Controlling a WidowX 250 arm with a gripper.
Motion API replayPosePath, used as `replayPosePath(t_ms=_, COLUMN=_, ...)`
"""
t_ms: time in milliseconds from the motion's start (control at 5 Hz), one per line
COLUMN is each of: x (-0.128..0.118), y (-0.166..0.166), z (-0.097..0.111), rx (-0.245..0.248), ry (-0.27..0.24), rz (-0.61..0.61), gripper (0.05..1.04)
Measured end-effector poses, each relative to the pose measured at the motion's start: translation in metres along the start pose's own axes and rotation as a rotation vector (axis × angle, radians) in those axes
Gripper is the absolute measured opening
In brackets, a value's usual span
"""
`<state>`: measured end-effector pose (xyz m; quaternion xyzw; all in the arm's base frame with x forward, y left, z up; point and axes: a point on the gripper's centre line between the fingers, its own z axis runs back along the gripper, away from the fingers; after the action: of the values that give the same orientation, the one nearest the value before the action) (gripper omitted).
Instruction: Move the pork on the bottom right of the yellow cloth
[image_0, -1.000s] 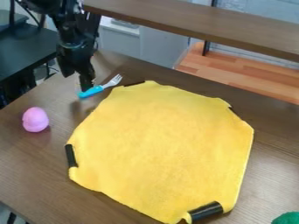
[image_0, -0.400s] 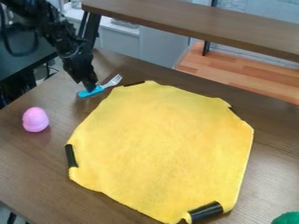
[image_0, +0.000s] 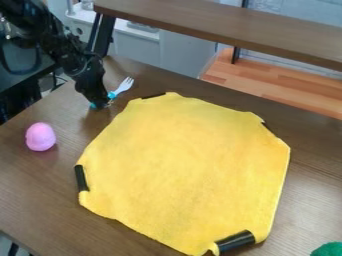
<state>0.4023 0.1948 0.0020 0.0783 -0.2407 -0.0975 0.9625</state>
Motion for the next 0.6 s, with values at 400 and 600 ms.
replayPosePath(t_ms=400, x=-0.012, y=-0.001, z=0.013, rx=-0.038, ry=0.002, rz=0.006, gripper=0.219)
replayPosePath(t_ms=600, x=0.006, y=0.008, z=0.058, rx=-0.049, ry=-0.112, rz=-0.009, gripper=0.219)
